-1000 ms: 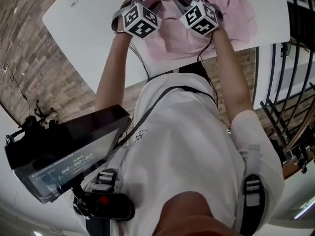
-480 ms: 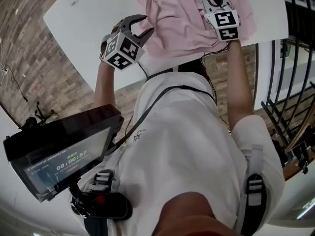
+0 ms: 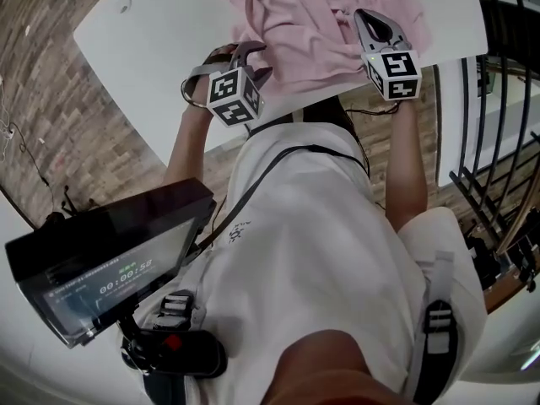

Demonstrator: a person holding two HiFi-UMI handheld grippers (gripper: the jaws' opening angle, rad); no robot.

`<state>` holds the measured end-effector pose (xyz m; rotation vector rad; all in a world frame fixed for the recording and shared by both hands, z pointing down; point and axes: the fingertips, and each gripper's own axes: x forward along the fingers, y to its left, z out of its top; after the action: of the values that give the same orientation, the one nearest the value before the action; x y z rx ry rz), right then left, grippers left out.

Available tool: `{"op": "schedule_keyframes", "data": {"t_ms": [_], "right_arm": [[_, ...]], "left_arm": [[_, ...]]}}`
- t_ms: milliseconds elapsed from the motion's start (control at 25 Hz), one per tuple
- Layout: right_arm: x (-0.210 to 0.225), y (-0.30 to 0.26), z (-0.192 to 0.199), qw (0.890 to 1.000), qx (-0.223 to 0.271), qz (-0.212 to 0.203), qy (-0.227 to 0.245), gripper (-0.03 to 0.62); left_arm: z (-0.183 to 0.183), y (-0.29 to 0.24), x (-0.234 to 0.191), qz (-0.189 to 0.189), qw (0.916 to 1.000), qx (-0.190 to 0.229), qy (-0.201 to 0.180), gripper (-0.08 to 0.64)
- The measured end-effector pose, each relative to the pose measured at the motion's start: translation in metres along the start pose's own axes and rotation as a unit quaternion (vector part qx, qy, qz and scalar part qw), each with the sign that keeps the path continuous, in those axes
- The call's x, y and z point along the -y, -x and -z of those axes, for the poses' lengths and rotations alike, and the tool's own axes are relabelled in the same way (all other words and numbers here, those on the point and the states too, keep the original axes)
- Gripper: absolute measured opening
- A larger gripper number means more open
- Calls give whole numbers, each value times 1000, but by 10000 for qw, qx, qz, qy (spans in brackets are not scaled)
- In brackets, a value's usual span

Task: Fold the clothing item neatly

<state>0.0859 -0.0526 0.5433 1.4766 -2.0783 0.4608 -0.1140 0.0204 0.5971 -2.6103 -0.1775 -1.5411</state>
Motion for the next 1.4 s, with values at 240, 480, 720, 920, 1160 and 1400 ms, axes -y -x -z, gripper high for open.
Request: {"op": "schedule_keyframes", "data": {"t_ms": [240, 480, 720, 920, 1160, 1400], "right_arm": [[9, 11, 3, 9999, -1, 125, -38, 5], [21, 16, -1, 9996, 116, 229, -128, 5], [28, 27, -6, 9991, 240, 351, -53, 5], [34, 35, 7, 9988, 85, 475, -46, 5], [31, 35, 23, 9983, -210, 515, 175, 5], [36, 33, 29, 9983, -176, 555, 43, 5]], "left_arm": [[5, -6, -14, -317, 9993, 159, 147, 29], [-4, 34, -58, -758, 9789, 1197, 1470, 26], [32, 77, -142, -2111, 9357, 1375, 2471, 26], [90, 64, -184, -2909, 9085, 550, 2949, 26], [97, 30, -194, -3193, 9162, -328, 2400, 76], [44, 47, -177, -3290, 9314, -501, 1474, 245]]}}
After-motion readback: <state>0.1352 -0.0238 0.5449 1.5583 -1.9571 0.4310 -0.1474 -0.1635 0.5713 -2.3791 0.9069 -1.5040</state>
